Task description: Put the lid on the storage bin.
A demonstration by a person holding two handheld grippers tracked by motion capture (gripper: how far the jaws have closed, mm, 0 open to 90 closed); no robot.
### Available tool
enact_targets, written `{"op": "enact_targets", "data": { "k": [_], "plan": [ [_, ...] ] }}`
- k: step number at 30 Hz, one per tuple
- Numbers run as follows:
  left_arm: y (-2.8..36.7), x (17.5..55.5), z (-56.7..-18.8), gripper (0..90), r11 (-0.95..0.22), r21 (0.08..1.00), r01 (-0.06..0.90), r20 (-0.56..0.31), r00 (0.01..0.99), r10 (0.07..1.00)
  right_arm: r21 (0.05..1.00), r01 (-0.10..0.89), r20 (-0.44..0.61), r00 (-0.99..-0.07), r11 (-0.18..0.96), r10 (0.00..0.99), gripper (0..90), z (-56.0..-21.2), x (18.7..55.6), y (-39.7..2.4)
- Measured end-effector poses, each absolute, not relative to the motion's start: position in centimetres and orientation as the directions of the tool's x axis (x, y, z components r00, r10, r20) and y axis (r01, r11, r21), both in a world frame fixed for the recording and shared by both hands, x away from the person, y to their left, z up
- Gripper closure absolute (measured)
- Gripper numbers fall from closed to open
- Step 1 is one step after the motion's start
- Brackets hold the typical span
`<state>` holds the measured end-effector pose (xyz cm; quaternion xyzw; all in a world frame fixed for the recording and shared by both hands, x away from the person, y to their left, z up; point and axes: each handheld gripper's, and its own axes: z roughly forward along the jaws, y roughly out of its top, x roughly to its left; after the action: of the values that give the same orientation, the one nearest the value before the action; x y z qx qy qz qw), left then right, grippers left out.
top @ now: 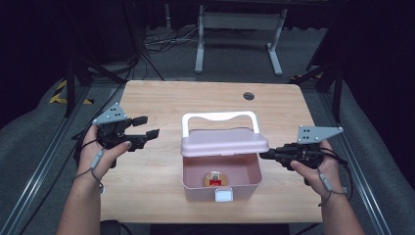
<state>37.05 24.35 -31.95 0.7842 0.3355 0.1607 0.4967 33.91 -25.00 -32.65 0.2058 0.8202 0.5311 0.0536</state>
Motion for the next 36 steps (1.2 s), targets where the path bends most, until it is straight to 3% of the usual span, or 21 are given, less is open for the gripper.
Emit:
{"op": "enact_targets", "data": {
  "k": [13,36],
  "plan": [
    [25.3,39.4,-34.0,33.5,-0.251,0.891,0.380,-0.079,0.672,0.736,0.847,0.304,0.132,-0.915,0.437,0.380,90.0,-32.9,33.5,-25.2],
    [25.4,41.9,-37.0,31.7,-0.303,0.844,0.443,-0.055,0.634,0.771,0.750,0.328,0.154,-0.931,0.575,0.330,90.0,-33.8,32.9,-24.7]
  ]
}}
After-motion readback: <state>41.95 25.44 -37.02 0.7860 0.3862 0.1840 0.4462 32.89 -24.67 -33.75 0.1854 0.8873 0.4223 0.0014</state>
